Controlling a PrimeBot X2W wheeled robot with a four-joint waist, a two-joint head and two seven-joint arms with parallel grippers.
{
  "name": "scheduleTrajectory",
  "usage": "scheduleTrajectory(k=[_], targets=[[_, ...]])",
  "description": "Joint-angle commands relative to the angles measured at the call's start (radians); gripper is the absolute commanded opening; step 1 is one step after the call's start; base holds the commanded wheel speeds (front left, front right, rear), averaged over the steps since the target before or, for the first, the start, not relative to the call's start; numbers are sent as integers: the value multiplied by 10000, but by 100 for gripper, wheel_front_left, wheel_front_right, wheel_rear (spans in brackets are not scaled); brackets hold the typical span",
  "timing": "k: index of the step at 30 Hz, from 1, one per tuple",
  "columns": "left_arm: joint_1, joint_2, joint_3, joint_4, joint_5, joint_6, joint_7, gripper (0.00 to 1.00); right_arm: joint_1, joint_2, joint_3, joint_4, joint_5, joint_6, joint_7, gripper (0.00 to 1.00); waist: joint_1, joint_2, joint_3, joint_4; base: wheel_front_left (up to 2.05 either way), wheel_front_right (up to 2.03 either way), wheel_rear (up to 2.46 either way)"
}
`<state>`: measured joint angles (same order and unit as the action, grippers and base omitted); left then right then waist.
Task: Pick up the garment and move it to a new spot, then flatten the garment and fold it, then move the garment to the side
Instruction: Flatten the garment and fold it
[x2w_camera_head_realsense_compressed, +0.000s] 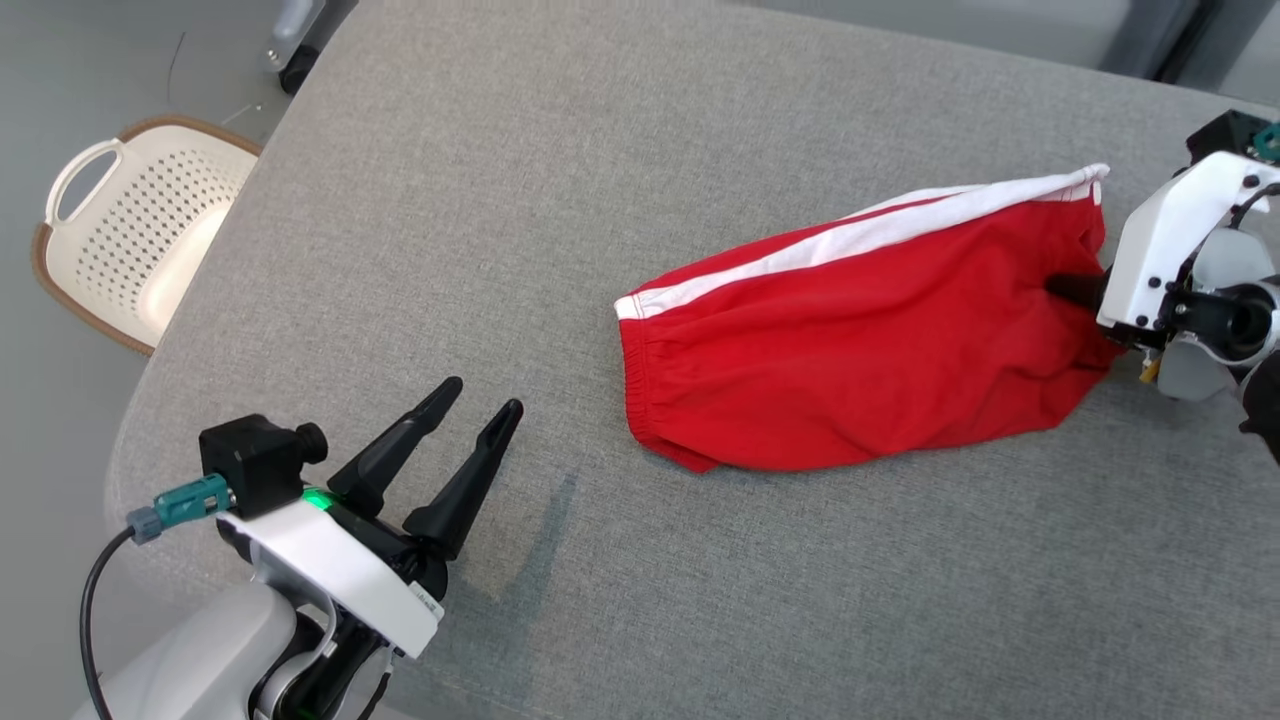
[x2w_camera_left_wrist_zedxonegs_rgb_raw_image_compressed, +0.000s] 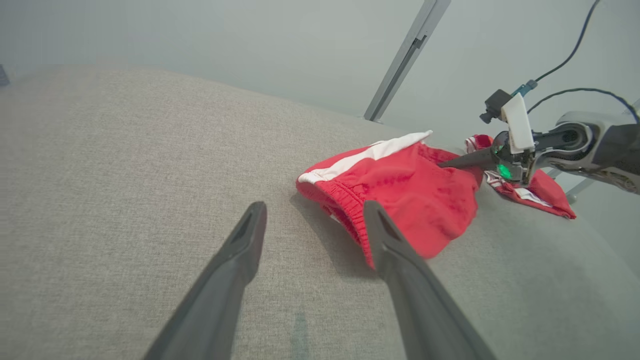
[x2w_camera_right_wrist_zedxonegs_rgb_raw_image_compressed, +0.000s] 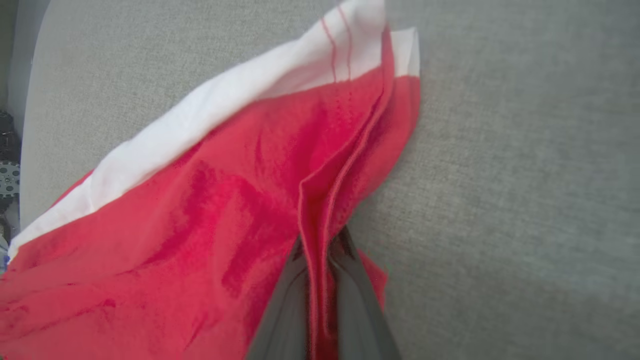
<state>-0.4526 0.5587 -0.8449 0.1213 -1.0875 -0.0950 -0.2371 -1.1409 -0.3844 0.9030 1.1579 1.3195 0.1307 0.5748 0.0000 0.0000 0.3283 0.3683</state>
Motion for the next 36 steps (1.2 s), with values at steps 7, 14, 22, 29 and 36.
scheduleTrajectory(k=[7,14,22,29,36], targets=[[589,-31,617,73,575,543,-238,100,1065,-392,21,-1202,281,3,-513,0,0,0,-1033,-616,0,0,0],[1078,-255,1254,120,1017,922,-272,100,2169,-745,-104,-2534,699,3,-1153,0,0,0,-1593,-1158,0,0,0],[2054,-770,2628,238,1615,947,-281,100,3712,-1338,-267,-4126,1041,3,-2378,0,0,0,-2010,-1897,0,0,0],[2566,-1260,3293,325,2198,791,-281,100,4612,-1659,-304,-5174,1127,3,-3158,0,0,0,-2138,-2477,0,0,0],[2801,-1605,3594,442,2562,599,-281,100,5420,-1973,-575,-5947,1328,4,-4168,0,0,0,-2259,-2793,0,0,0]])
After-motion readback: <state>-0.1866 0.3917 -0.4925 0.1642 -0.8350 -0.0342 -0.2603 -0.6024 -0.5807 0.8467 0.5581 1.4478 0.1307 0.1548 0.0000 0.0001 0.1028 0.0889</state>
